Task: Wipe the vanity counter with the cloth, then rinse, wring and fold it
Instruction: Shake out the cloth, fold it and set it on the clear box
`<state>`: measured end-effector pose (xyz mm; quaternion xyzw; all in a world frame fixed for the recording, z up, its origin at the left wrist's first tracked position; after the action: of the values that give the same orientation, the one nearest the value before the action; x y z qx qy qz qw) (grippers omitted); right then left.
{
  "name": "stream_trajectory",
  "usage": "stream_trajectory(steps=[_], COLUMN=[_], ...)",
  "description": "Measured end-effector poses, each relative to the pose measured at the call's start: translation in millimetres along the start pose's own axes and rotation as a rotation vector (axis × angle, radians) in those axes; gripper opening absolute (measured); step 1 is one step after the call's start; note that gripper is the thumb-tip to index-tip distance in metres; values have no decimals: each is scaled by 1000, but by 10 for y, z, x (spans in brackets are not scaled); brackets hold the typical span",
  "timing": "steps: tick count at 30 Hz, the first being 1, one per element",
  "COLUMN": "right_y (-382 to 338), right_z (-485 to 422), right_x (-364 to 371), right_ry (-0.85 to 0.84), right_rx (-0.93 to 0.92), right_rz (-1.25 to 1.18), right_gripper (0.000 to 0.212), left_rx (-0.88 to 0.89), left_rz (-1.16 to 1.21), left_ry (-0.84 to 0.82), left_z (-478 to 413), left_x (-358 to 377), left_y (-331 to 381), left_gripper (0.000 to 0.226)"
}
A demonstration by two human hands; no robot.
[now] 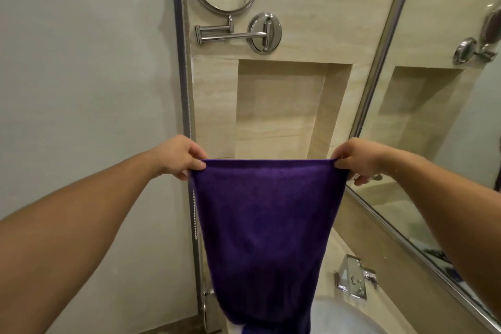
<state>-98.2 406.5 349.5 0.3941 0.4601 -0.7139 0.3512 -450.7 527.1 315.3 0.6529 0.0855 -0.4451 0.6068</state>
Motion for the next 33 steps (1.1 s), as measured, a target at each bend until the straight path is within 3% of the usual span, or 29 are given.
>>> stream_trajectory(steps=[5,9,12,15,20,33], right_y=[-234,-399,-430,-358,-170,727], right_z=[-310,-192,46,332,814,828], right_x=[-467,-1198,-1524,-1492,-884,802], right_ry=[288,533,653,675,651,168], right_rx=[-3,-116,-186,-227,-178,138], right_rz=[-138,-255,-471,-591,-572,-264], right_gripper=[17,34,11,24,11,13], left_rx=[-50,93,263,393,443,66], left_rz=[109,205,446,441,416,419], left_ry=[304,536,513,479,398,81], left_z=[-350,-228,43,322,741,769], left_x=[-351,-852,-1109,-1129,-660,880], left_y=[221,789,1135,1174,746,-444], left_gripper=[11,6,5,12,15,8])
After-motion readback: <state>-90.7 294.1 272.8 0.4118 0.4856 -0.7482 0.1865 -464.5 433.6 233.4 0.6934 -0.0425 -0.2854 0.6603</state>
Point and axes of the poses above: each hand's wrist, its own z-axis away from the middle knuckle, its own x-axis out of the palm, y = z × x, the point moved 6 cm from there along -z, towards the middle knuckle, and after that the axes turned 5 degrees about -y, right-handed, at the moved point
